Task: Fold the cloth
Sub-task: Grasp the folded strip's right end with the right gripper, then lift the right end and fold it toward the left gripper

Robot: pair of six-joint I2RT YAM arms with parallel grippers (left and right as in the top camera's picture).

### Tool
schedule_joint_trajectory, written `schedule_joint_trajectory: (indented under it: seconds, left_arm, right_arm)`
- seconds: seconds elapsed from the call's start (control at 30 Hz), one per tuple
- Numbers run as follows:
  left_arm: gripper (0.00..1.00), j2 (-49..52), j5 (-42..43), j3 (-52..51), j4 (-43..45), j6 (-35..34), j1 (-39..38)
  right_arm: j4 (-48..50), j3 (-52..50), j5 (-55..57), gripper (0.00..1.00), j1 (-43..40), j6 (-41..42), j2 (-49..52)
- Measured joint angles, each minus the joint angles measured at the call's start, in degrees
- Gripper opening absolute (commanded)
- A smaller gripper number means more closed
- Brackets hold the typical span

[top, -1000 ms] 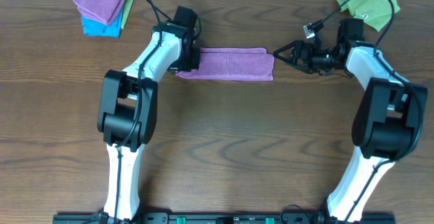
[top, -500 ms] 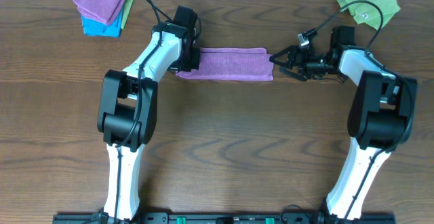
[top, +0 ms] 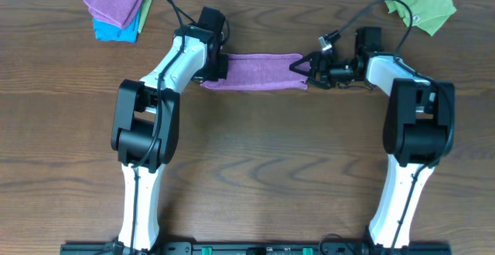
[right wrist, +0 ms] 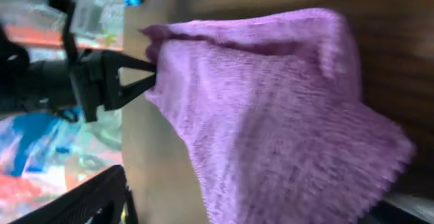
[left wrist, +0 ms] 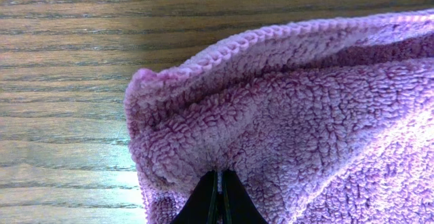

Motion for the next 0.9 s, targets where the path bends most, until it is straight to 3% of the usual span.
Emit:
schedule_joint_trajectory:
  seconds: [0.07, 0.27, 0.67, 0.9]
  left_arm:
    - [0.06, 0.0, 0.0, 0.0, 0.02, 0.0, 0.0]
    - [0.06, 0.0, 0.0, 0.0, 0.02, 0.0, 0.0]
    - [0.06, 0.0, 0.0, 0.0, 0.09, 0.0, 0.0]
    - [0.06, 0.0, 0.2, 0.0, 0.13, 0.0, 0.0]
  right_arm:
    - [0.26, 0.02, 0.74, 0.59, 0.22, 0.79, 0.26]
    - [-0.46, 0.72, 4.02, 0.02, 0.22, 3.32, 1.88]
    - [-7.15, 12.11, 6.08, 0.02, 1.84, 4.33, 1.18]
    - [-15.82, 17.53, 11.52, 0.01, 4.94, 2.75, -0.39]
